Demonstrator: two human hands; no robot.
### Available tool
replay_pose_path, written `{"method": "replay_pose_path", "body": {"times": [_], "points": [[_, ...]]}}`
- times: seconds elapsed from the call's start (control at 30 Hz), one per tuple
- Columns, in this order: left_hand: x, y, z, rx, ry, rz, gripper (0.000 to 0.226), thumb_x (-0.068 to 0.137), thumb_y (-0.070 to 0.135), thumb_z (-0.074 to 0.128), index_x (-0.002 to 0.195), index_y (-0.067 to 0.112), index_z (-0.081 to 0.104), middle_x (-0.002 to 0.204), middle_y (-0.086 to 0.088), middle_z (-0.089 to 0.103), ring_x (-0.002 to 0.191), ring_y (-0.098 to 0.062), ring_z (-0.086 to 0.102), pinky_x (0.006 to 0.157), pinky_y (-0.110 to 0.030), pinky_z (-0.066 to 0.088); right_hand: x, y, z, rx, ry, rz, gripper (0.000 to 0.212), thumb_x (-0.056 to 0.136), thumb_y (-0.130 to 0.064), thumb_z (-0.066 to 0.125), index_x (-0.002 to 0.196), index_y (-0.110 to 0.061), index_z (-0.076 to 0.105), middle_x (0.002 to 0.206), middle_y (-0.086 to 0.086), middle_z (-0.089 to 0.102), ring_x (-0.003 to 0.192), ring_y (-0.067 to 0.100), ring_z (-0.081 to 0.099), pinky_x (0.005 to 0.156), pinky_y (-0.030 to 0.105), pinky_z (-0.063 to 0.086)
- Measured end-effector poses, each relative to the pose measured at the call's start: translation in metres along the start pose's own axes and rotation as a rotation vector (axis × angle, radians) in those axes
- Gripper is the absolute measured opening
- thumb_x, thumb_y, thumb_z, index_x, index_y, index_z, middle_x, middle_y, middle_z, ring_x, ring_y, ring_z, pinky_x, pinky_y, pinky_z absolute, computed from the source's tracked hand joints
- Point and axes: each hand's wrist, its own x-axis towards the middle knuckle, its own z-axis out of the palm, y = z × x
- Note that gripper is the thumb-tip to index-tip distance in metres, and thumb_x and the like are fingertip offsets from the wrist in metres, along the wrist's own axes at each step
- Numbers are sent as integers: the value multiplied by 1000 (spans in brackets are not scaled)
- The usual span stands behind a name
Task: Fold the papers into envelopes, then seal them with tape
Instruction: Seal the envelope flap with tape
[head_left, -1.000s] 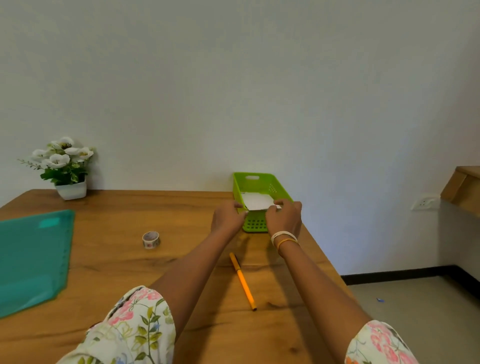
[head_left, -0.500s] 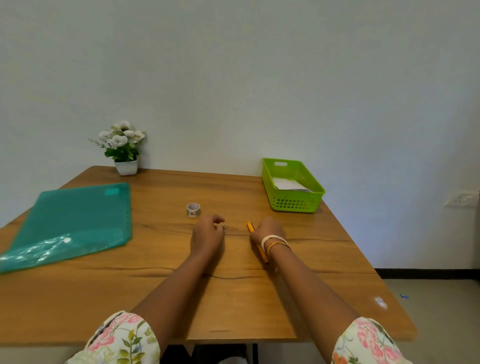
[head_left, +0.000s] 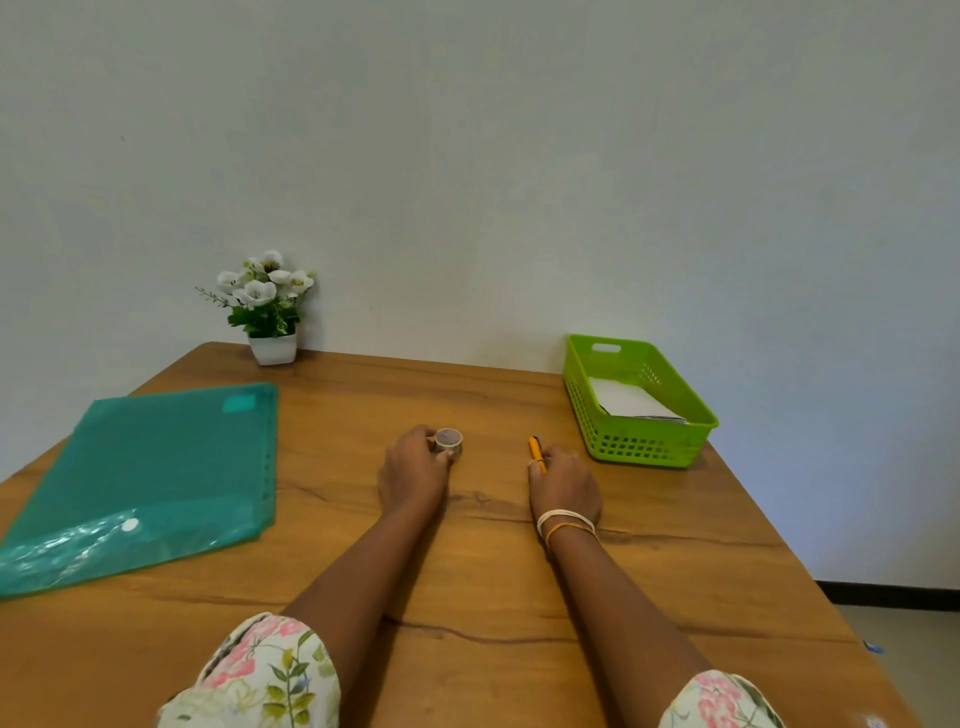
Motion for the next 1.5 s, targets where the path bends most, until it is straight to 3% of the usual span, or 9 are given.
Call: {"method": "replay_pose_path", "body": {"times": [0.4,0.57,0.77,0.87,0.93,1.07,1.2,1.3,1.5], "points": [[44,42,78,38,-31,186,33,85,31,67,117,26,63,108,2,69,105,-21,57,82,-35,45,64,5,20,-83,43,60,29,92,-39,51,115,-23,62,109,8,62,98,27,64,74,34,51],[33,34,68,43,-91,181,57,85,28,69,137,18,48,123,-3,63,117,-23,51,92,-37,45,52,3,17,-64,57,57,34,89,-38,49,108,-12,61,112,12,57,99,30,61,76,36,49],[-2,14,29,99,-172,263,52,91,25,61,138,14,45,134,-6,55,125,-24,47,101,-36,42,2,-3,2,-129,156,16,38,75,-30,60,106,-9,52,110,14,50,103,32,51,81,39,46],[-28,-4,3,221,-96,391,42,92,22,55,133,17,49,132,-4,54,123,-23,49,105,-37,37,-28,-8,-1,-136,143,-126,31,75,-23,59,103,-10,54,106,13,51,99,32,52,77,40,47],[-40,-20,-19,382,46,428,39,90,22,53,129,19,51,139,-6,48,130,-25,42,114,-41,21,-48,-13,1,-128,100,-228,29,77,-20,57,104,-11,57,105,11,51,98,30,53,76,39,47],[-46,-53,-70,616,171,15,75,87,40,54,148,10,22,158,-24,5,145,-43,0,113,-54,-7,-78,-32,6,-114,24,-358,24,81,-20,53,103,-14,59,103,8,51,97,28,53,77,37,47],[-47,-80,-106,615,76,-305,74,96,51,35,151,4,17,158,-21,9,145,-43,3,114,-61,7,-92,-45,5,-131,-17,-378,18,84,-19,52,100,-14,60,102,7,52,99,27,52,80,38,47],[-55,-88,-114,619,9,-289,61,99,42,29,149,7,25,158,-13,21,145,-37,9,112,-57,16,-94,-44,5,-134,-6,-358,19,86,-20,51,101,-14,61,102,7,53,100,27,52,81,39,48],[-81,-90,-120,560,-8,-146,48,94,23,36,140,11,39,155,-6,29,147,-31,11,114,-55,13,-101,-46,4,-118,5,-346,22,87,-19,51,104,-13,63,103,7,53,102,26,51,81,37,48]]}}
